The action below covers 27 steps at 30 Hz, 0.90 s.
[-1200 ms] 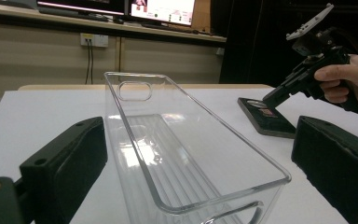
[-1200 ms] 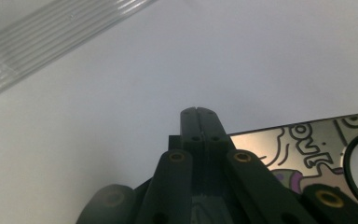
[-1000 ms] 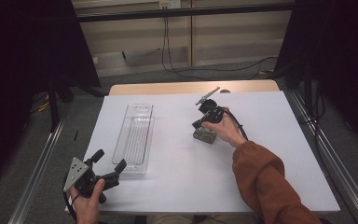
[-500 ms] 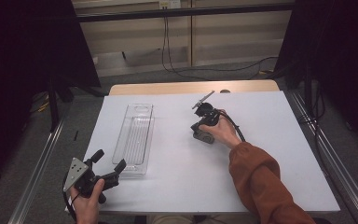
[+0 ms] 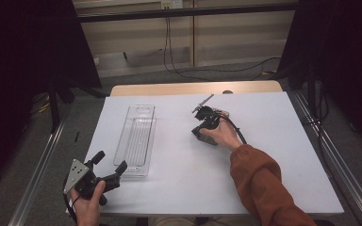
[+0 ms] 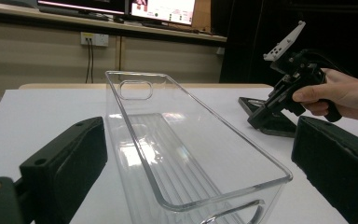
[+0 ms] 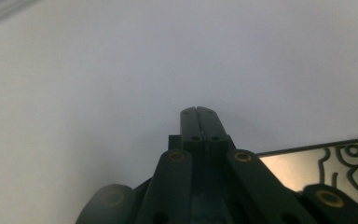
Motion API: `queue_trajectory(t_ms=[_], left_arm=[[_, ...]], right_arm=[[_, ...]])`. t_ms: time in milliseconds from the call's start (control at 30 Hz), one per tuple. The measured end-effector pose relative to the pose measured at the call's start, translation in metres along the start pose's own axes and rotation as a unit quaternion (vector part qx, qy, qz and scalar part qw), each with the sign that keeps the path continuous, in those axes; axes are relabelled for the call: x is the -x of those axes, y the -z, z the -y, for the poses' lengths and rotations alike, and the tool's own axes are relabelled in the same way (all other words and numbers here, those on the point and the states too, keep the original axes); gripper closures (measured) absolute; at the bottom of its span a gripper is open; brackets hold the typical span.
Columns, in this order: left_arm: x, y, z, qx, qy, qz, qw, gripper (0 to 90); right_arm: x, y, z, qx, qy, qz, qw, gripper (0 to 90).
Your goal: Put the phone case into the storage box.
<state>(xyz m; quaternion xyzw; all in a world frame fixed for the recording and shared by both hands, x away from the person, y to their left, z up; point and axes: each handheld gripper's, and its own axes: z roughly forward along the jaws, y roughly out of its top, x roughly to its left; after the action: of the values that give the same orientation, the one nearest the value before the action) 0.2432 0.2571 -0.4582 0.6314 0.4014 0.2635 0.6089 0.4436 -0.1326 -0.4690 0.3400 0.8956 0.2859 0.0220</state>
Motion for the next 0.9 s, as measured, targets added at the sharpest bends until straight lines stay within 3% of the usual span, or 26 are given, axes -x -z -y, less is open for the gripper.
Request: queue_trajectory(t_ms=[900], left_arm=[[0.001, 0.0, 0.0, 0.001, -0.001, 0.0, 1.0, 3.5]], right_arm=[[0.011, 0.027, 0.038, 0.012, -0.014, -0.013, 0.9998, 90.0]])
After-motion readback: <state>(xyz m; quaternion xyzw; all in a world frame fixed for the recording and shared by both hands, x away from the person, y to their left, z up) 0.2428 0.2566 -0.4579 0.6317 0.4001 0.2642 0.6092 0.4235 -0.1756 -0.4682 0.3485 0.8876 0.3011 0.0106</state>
